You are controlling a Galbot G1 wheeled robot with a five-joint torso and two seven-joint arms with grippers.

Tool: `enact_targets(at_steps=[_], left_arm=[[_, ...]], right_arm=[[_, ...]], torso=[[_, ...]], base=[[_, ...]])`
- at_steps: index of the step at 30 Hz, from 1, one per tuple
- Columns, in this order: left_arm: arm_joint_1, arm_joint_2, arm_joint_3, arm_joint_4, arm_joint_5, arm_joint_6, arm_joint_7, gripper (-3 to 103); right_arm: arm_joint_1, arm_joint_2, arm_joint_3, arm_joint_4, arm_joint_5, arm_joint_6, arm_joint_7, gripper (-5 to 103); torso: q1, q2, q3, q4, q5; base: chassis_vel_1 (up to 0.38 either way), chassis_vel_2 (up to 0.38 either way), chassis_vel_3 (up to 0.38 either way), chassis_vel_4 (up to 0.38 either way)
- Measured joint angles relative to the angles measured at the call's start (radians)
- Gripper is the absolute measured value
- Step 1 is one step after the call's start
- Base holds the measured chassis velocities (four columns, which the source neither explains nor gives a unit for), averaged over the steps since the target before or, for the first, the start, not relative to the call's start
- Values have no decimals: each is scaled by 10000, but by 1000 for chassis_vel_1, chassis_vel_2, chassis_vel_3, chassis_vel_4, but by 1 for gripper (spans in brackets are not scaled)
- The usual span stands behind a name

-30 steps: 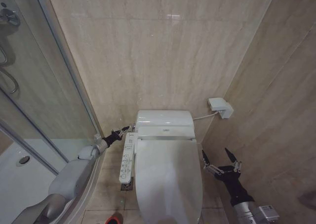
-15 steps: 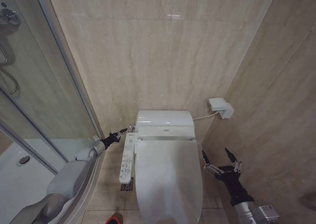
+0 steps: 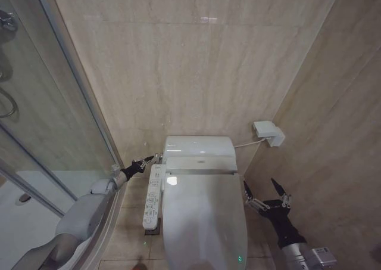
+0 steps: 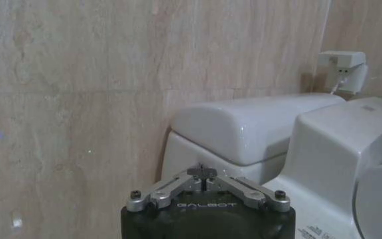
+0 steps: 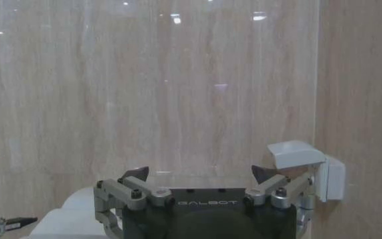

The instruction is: Open the toilet lid, clean the toilet bowl with a toilet brush, close the toilet lid, and flush.

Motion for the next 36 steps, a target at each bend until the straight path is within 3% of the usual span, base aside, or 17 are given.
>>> enact_targets(at_steps=[36], left_arm=[[-147, -280, -120, 682, 537, -381, 380, 0]], right_arm=[[0, 0, 0, 0, 0, 0, 0, 100]], torso=[[-6, 1, -2, -2, 2]], base=[[0, 0, 0, 0]])
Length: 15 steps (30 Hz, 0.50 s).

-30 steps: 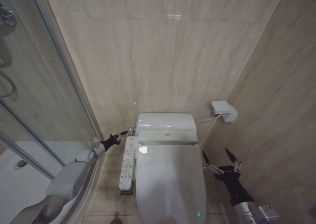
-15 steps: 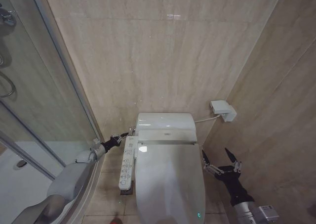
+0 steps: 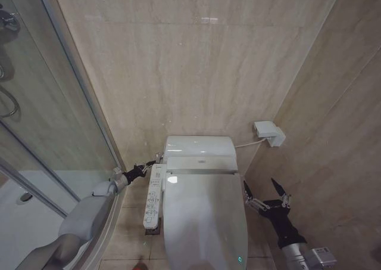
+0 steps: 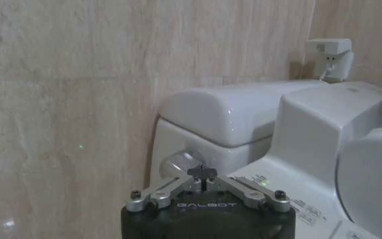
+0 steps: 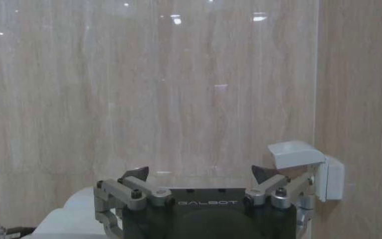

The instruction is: Open the toilet lid, clean the toilet bowl with a toilet brush, close the toilet lid, and flush.

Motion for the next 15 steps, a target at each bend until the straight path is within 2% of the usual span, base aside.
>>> enact_targets(at_steps=[15], left_arm=[[-293, -239, 68, 313, 20, -137, -204, 0]], right_arm=[[0, 0, 0, 0, 0, 0, 0, 100]], torso=[[0, 0, 0, 1, 0]], base=[[0, 0, 0, 0]])
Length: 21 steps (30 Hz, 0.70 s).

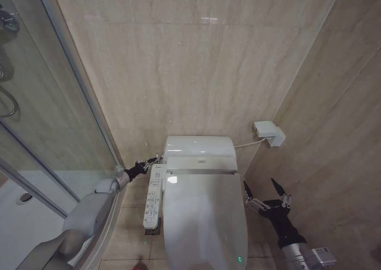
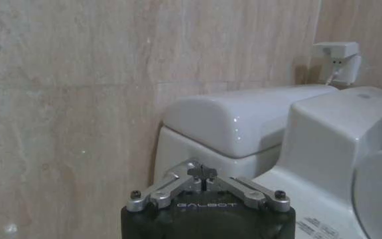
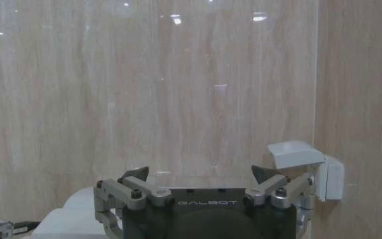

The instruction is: Open the toilet lid, clean the toilet bowl with a toilet brush, close the toilet lid, and flush.

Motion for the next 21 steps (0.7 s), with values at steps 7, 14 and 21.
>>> enact_targets(at_steps=[7, 14, 21], left_arm=[[-95, -48, 38, 141, 22, -19, -116, 0], [-27, -3, 74, 315, 63, -70, -64, 0], [-88, -122, 60, 497, 180, -83, 24, 0]], right_arm=[[0, 0, 0, 0, 0, 0, 0, 100], [0, 0, 0, 0, 0, 0, 0, 100], [0, 0, 0, 0, 0, 0, 0, 100]], torso=[[0, 0, 0, 0, 0], [0, 0, 0, 1, -1], [0, 0, 0, 0, -1]], base=[[0, 0, 0, 0], [0, 0, 0, 0], [0, 0, 0, 0]])
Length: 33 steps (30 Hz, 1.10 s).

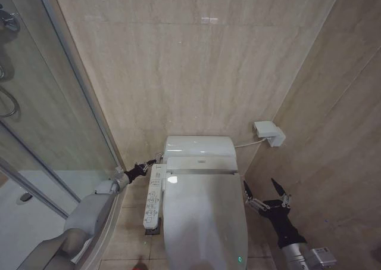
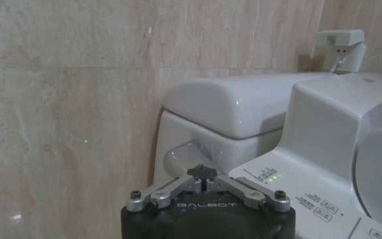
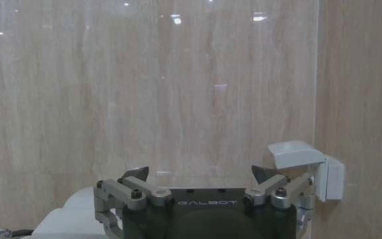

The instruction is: Open the toilet lid, clean the toilet bowl with a toilet brush, close the toilet lid, and flush.

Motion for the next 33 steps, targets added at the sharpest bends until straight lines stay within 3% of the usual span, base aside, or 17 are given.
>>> enact_targets(at_steps=[33], left_arm=[[-174, -431, -260, 847, 183, 89, -40, 0]], right_arm=[[0, 0, 0, 0, 0, 0, 0, 100]], torso=[[1, 1, 0, -1, -1]], base=[[0, 0, 0, 0]])
